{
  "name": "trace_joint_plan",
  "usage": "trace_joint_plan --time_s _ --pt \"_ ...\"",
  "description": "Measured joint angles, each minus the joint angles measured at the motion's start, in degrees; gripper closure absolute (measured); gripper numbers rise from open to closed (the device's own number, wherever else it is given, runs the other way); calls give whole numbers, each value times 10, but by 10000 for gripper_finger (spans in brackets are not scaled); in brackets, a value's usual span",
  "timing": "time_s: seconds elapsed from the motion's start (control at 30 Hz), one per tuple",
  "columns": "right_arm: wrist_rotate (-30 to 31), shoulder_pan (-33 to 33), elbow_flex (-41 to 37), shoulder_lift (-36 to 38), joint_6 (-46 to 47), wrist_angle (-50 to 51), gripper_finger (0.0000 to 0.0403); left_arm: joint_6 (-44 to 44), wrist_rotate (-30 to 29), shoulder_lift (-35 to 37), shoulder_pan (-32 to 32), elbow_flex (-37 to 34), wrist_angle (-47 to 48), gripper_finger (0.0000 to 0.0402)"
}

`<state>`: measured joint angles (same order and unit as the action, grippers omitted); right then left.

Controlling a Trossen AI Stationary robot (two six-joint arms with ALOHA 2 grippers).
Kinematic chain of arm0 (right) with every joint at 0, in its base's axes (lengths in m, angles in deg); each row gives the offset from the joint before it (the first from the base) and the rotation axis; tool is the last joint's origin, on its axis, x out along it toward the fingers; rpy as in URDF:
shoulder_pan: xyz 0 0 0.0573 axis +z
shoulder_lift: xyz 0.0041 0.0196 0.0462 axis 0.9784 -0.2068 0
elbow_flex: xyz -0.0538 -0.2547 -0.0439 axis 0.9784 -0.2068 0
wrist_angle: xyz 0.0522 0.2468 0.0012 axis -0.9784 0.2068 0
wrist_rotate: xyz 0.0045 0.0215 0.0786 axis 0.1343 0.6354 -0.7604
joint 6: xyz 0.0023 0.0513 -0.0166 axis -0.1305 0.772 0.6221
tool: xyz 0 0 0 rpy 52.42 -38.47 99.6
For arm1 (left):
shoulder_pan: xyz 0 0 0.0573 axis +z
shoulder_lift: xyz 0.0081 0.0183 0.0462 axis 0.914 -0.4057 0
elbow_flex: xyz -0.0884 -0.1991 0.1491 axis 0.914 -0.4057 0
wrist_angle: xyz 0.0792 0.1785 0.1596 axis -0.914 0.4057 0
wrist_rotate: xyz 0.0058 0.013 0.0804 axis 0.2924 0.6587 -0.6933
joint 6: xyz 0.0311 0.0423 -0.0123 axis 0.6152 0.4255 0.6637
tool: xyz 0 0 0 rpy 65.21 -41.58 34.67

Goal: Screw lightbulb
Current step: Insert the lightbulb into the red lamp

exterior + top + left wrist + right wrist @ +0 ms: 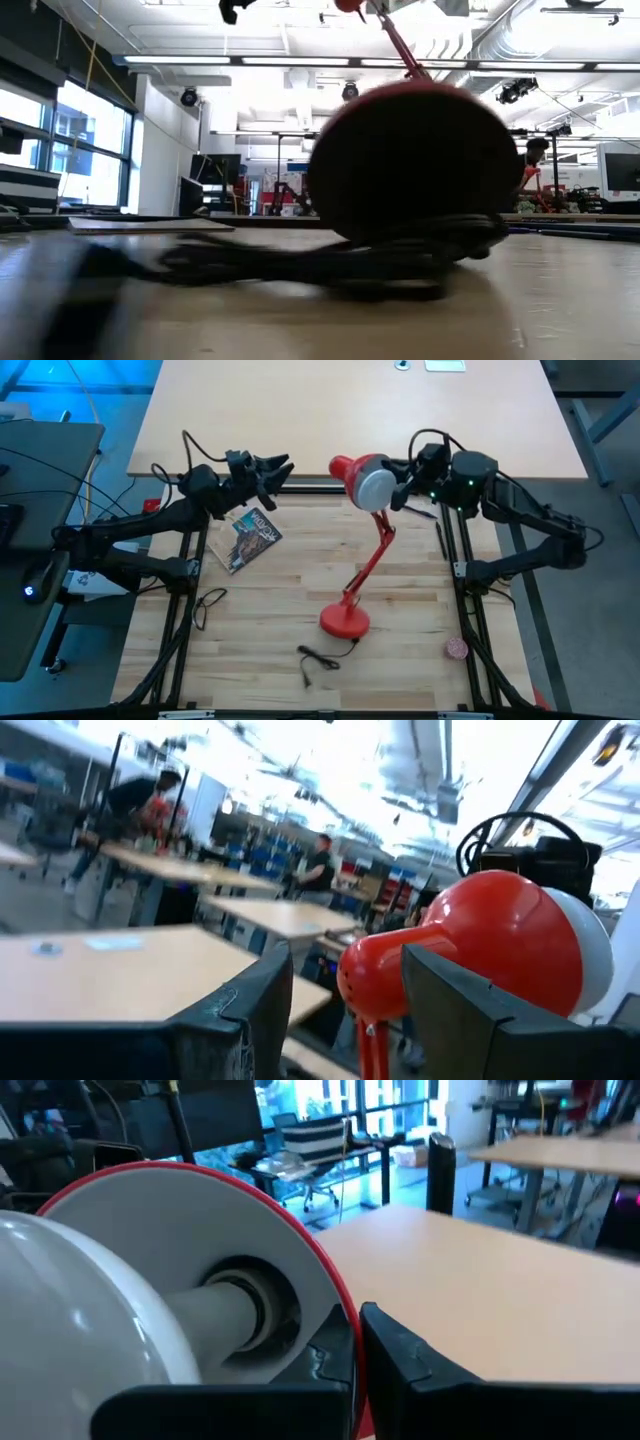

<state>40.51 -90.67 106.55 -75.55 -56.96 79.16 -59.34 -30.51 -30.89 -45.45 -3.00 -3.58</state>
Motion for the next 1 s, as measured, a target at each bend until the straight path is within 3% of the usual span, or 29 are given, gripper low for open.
trace_joint_plan --time_s 0.47,1.0 --pt "36 4 116 -61 -178 -7 401 120 15 17 1 0 -22 223" --pt "127 123 125 -107 -237 -42 399 133 14 41 -2 0 26 223"
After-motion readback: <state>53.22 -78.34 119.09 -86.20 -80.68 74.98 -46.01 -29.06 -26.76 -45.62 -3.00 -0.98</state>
